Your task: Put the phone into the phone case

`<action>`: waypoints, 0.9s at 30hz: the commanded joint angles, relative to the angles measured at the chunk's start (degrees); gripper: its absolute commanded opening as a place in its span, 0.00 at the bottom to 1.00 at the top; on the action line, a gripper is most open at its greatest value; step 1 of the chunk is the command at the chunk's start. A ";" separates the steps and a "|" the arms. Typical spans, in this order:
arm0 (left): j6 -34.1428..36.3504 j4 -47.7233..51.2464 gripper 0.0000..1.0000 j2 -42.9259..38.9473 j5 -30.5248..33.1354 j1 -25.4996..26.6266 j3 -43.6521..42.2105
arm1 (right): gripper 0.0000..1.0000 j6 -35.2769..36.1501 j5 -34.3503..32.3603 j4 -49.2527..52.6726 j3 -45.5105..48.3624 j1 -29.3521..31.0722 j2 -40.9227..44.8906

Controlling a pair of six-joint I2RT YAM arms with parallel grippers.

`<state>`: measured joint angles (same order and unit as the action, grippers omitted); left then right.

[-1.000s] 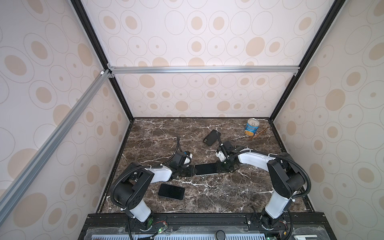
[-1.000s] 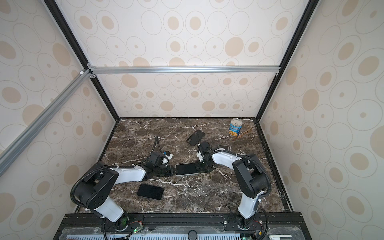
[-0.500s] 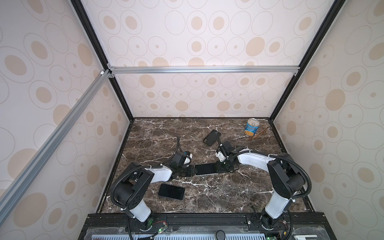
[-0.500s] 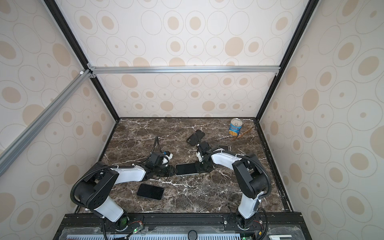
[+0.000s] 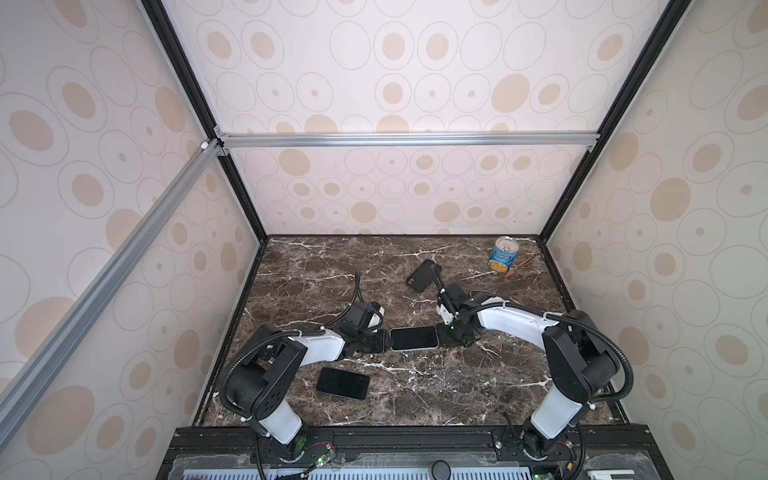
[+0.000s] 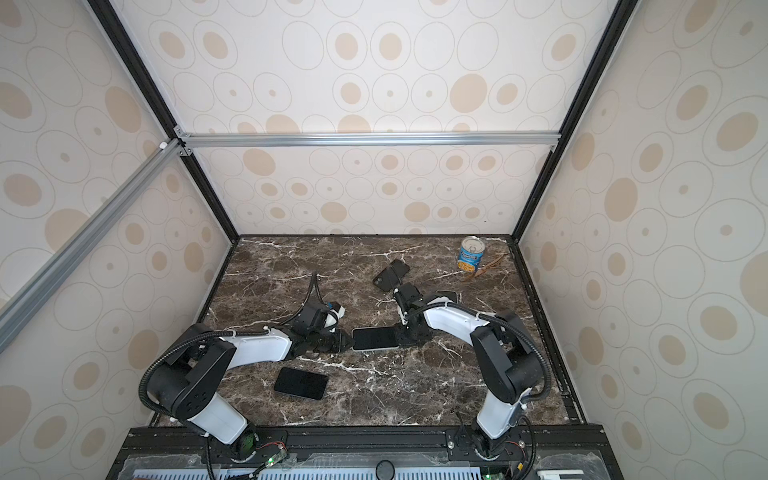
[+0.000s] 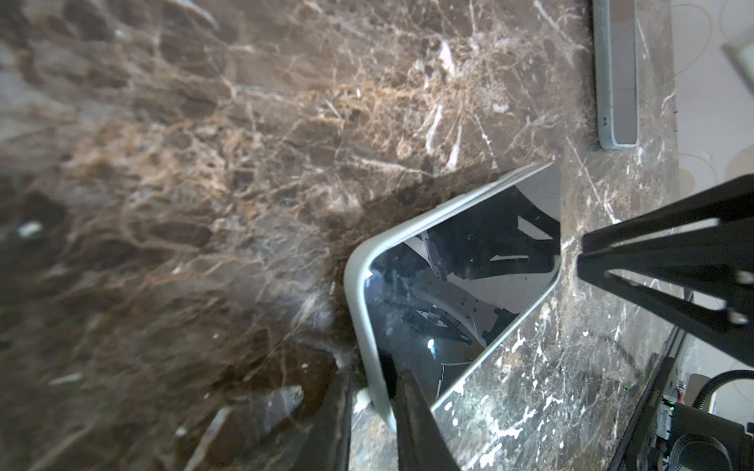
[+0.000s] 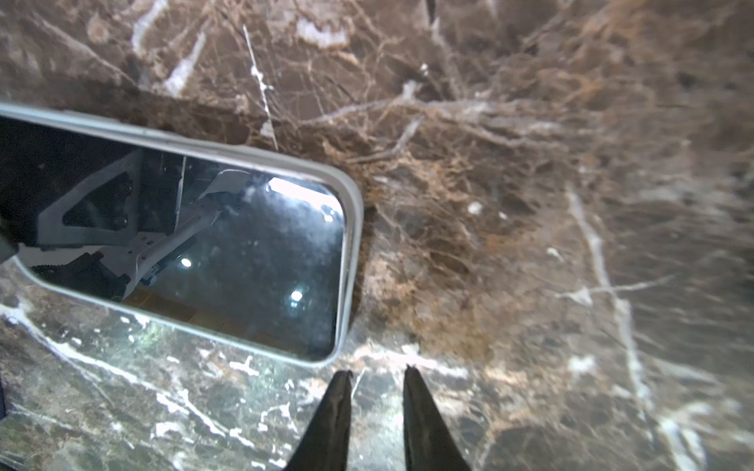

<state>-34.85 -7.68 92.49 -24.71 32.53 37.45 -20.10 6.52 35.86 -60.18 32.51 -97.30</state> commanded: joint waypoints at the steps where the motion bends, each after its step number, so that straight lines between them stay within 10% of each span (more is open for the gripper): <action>1: 1.63 2.45 0.22 -1.85 1.38 0.11 2.45 | 0.27 0.14 -2.13 2.55 -1.60 0.12 2.40; 27: 0.20 -0.45 0.28 1.53 1.11 -0.37 3.61 | 0.29 0.91 3.63 -2.51 -1.54 -1.93 2.23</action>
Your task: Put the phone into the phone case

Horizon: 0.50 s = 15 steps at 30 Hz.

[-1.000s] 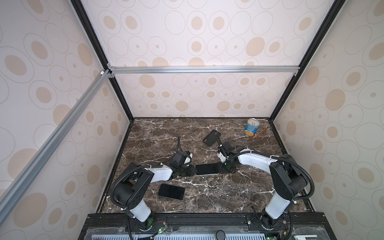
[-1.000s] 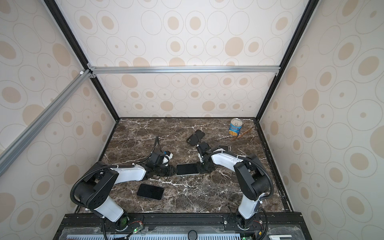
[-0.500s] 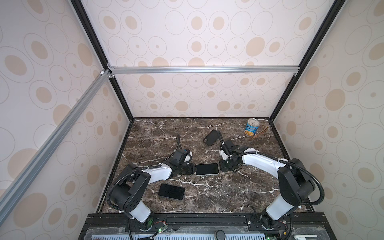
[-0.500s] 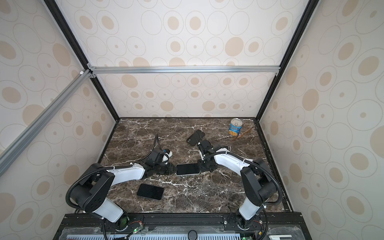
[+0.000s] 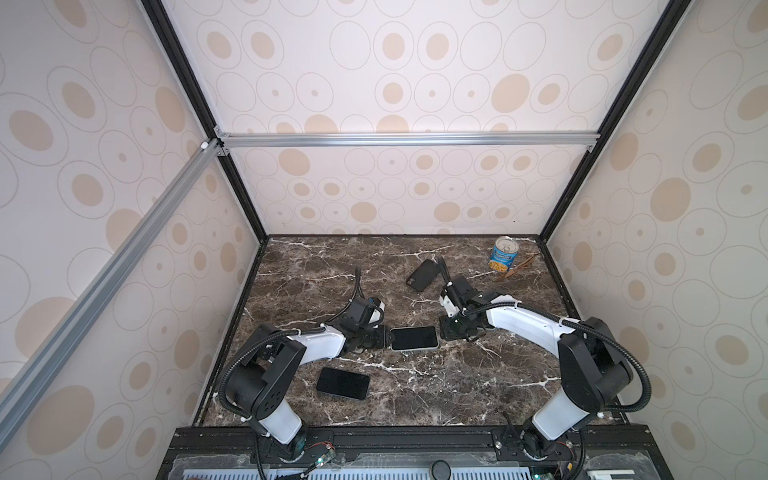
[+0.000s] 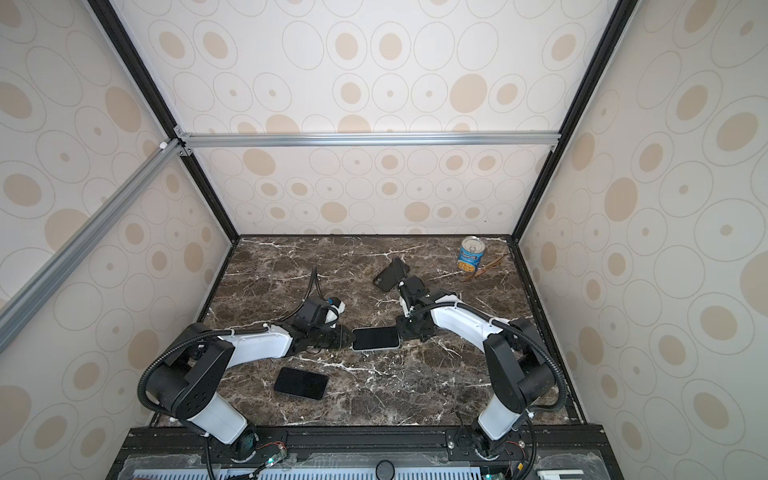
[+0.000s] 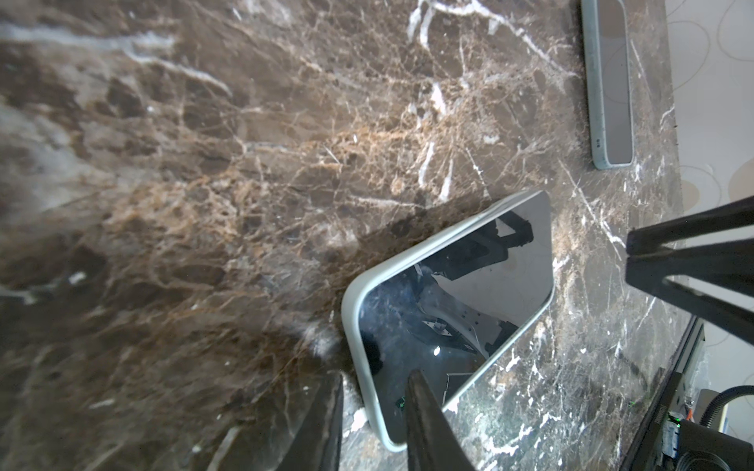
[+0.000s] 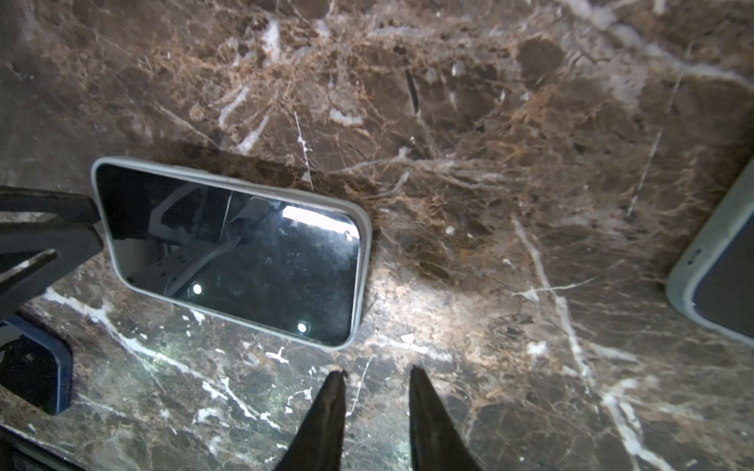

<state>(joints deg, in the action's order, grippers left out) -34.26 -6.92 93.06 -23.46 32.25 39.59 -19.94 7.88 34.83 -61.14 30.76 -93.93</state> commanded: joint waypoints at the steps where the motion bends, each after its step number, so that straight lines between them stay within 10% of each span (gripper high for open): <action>1: -0.37 -1.34 0.27 1.14 -0.25 -0.11 1.45 | 0.29 0.69 2.65 -1.91 -0.66 -0.18 -1.40; 15: 0.07 -1.26 0.25 2.56 -0.22 -0.24 1.84 | 0.19 1.67 2.99 -3.91 -4.81 -1.58 -7.43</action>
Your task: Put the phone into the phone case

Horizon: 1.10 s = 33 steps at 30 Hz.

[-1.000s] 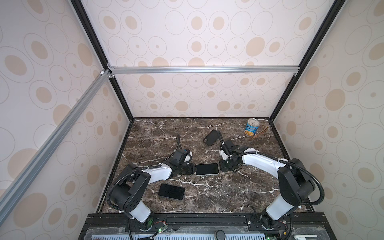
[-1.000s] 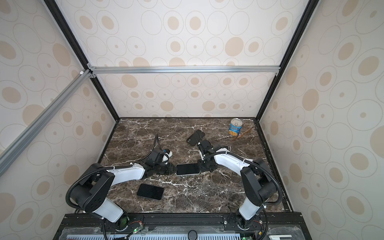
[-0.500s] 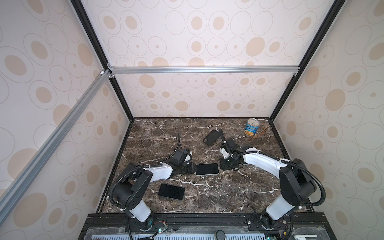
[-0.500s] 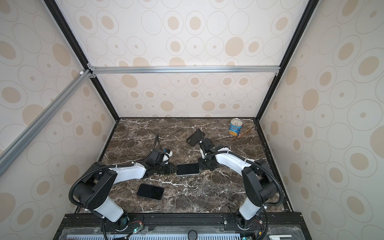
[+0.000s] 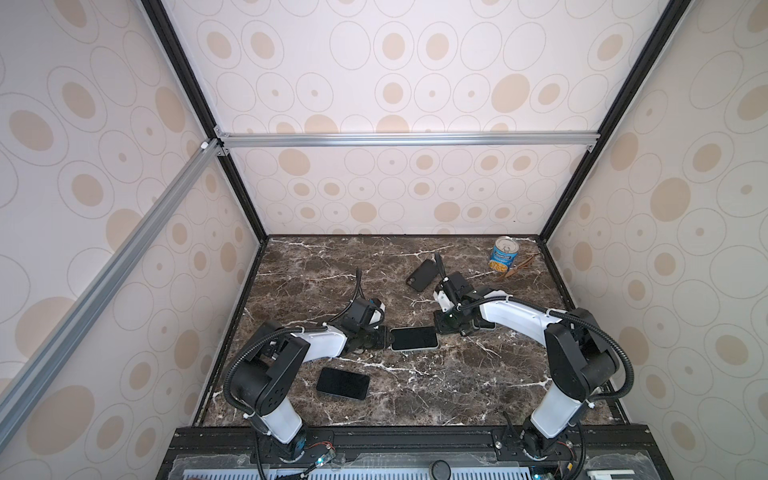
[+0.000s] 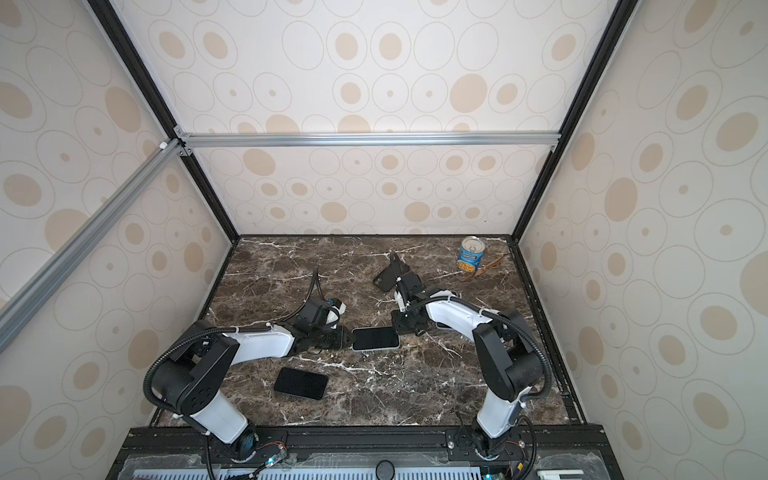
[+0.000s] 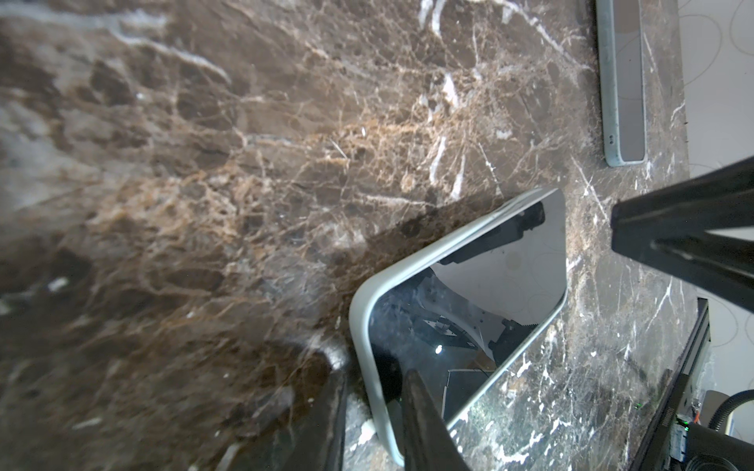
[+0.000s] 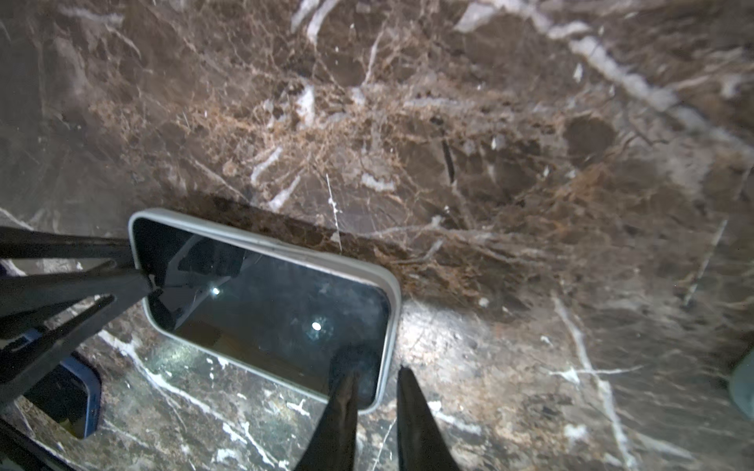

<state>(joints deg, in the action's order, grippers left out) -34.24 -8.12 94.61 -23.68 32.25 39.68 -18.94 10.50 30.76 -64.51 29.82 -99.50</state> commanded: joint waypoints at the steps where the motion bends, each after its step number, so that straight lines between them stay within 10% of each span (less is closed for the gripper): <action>1: 0.05 0.02 0.25 1.06 0.03 -0.24 1.77 | 0.18 0.74 0.40 0.22 -1.62 -0.64 -2.42; 33: 0.05 -0.67 0.24 1.64 -0.47 -0.43 0.30 | 0.12 -0.02 -4.50 0.81 3.52 1.33 -14.15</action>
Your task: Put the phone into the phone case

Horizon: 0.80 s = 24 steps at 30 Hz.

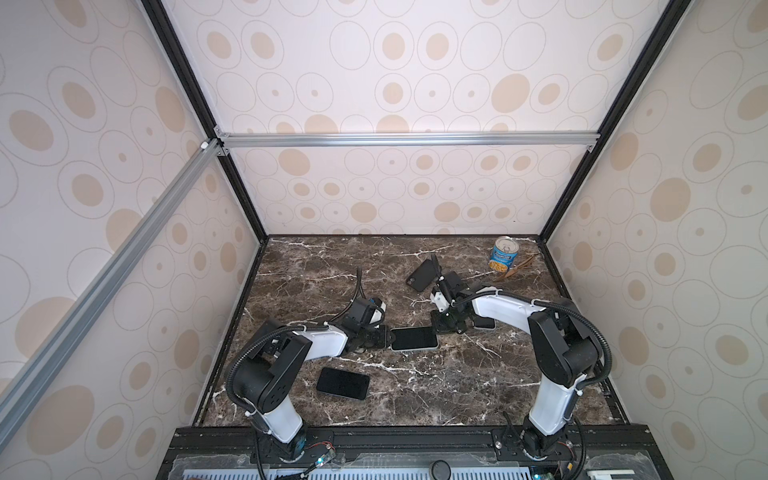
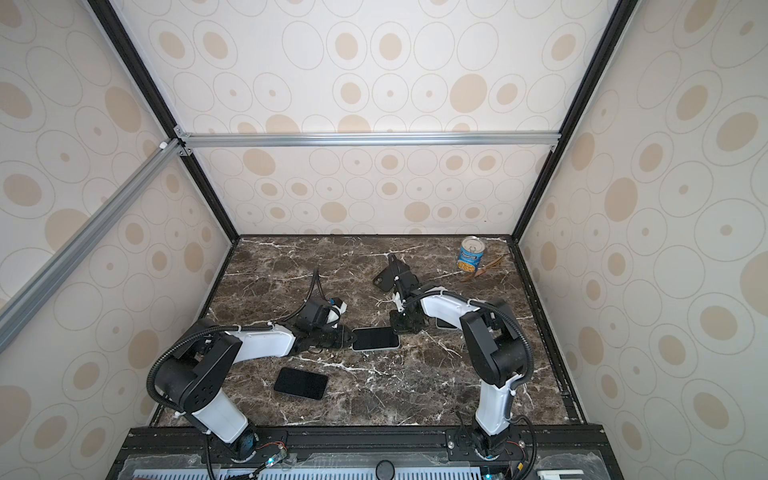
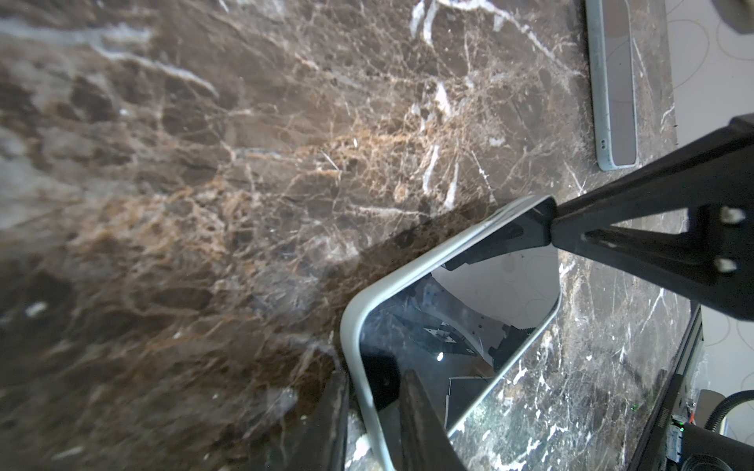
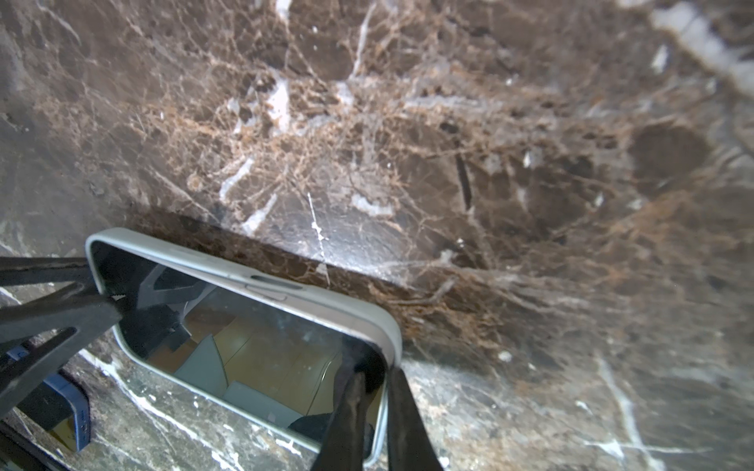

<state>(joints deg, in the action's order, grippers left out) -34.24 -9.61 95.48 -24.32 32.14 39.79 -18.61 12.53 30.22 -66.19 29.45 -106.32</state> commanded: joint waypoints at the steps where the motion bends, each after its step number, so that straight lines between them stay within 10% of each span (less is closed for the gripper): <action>1: 0.05 0.82 0.24 0.68 0.16 -0.32 0.03 | 0.12 -0.38 -7.09 1.40 5.44 2.12 -7.61; 24: -0.49 -0.40 0.24 -0.12 0.14 -0.42 -1.41 | 0.12 -0.64 -12.30 1.90 6.31 7.71 -14.73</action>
<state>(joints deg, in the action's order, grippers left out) -34.26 -10.59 95.46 -24.36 32.12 39.27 -20.27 0.71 31.27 -66.92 35.31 -106.76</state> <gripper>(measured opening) 0.240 0.123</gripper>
